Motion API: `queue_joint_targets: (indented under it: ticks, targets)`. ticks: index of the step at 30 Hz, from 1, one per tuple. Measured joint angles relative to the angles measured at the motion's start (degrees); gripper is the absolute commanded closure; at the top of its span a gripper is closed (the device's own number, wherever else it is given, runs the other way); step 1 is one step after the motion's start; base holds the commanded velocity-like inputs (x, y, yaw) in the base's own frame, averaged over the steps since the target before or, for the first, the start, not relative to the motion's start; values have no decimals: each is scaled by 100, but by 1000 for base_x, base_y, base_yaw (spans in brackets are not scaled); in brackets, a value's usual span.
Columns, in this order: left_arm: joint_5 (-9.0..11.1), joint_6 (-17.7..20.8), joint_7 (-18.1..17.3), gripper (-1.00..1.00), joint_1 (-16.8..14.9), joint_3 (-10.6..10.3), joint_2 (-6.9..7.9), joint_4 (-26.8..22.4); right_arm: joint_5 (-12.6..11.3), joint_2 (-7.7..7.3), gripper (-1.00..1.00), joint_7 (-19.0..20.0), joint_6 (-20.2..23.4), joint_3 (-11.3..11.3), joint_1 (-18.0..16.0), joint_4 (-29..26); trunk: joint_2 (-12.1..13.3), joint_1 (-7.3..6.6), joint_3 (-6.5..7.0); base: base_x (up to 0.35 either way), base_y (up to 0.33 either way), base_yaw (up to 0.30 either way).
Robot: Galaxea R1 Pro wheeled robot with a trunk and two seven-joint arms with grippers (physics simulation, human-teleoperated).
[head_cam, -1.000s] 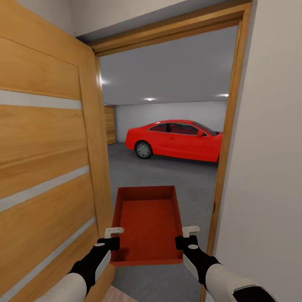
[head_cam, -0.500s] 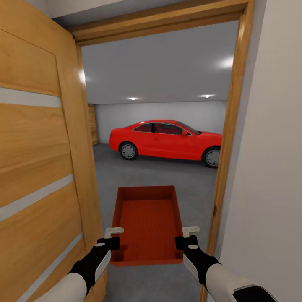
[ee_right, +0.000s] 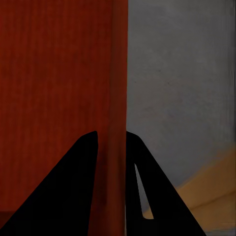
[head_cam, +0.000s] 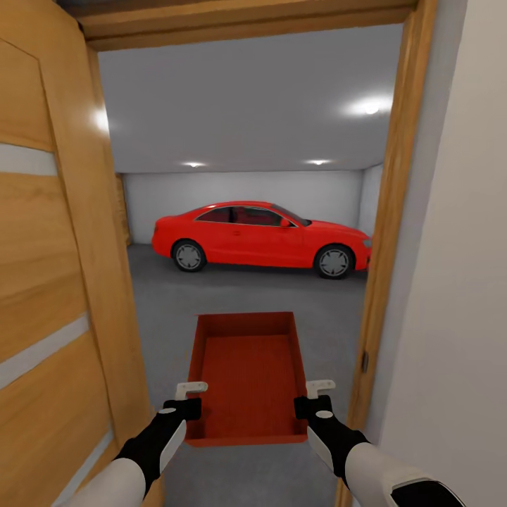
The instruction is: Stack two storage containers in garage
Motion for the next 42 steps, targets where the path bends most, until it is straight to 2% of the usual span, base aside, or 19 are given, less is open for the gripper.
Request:
queue_joint_targets:
  ticks: [17,31,42]
  targets:
    - [-4,2,2,100,0,3,-3,0,3,-2,100,3,4,-3,0,-1,0,0,0,237,233,-253]
    - [-14,-1,-8,100,2,6,1,-12,-3,2,100,-2,-17,-3,-2,4,-1,1,0,51,24,-10]
    - [-7,-4,25,100,1,-2,-20,-3,7,-19,100,29,-5,-9,-1,0,0,-1,0,293,85,0]
